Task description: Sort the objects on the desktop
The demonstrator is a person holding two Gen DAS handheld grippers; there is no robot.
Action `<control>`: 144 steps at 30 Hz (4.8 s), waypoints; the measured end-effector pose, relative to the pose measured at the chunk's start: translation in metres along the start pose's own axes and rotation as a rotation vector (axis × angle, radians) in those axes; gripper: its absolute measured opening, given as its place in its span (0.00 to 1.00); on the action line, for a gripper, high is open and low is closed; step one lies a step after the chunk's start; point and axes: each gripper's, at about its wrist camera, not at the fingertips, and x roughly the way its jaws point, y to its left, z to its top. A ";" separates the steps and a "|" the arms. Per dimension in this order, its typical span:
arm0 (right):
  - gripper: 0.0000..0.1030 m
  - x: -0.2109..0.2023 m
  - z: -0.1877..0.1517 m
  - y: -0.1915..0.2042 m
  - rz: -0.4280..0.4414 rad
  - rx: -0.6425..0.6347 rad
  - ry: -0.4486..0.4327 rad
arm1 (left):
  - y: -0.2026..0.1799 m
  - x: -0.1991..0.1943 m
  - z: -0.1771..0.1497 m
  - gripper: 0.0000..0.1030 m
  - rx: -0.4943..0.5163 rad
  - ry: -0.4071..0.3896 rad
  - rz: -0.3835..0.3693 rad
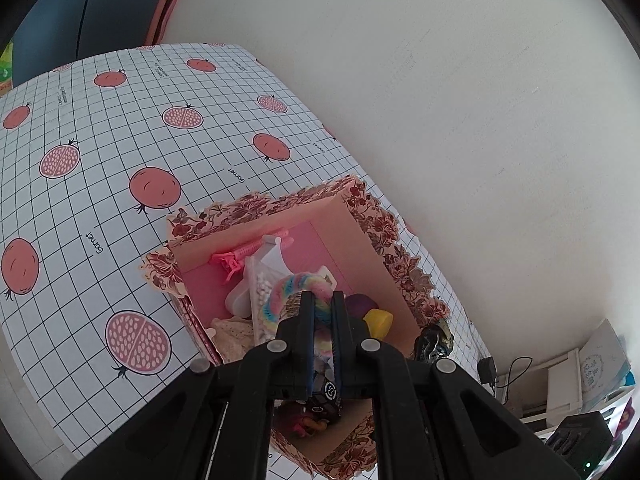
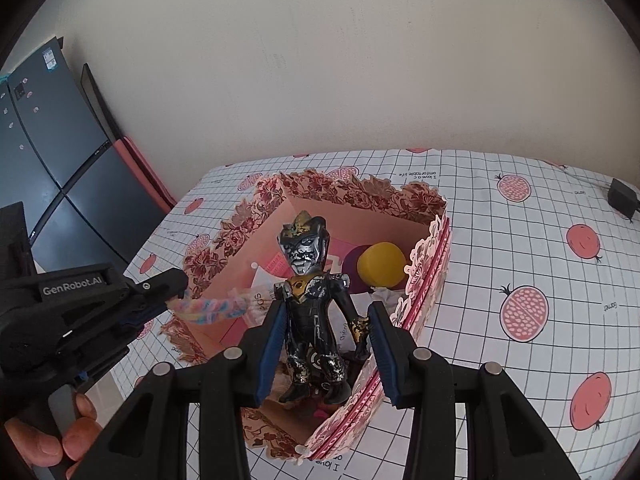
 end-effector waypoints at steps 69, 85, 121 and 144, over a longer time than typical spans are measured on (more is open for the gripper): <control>1.00 -0.018 0.012 -0.028 -0.033 0.109 -0.089 | -0.008 0.005 -0.001 0.92 0.046 -0.020 0.174; 1.00 -0.026 0.012 -0.038 -0.053 0.120 -0.074 | -0.017 0.003 -0.011 1.00 0.069 -0.019 0.197; 1.00 -0.132 -0.055 -0.084 -0.293 0.078 -0.058 | -0.063 -0.059 -0.126 1.00 0.423 0.001 0.266; 1.00 -0.184 -0.114 -0.066 -0.284 0.026 -0.128 | -0.055 -0.109 -0.178 1.00 0.501 -0.062 0.117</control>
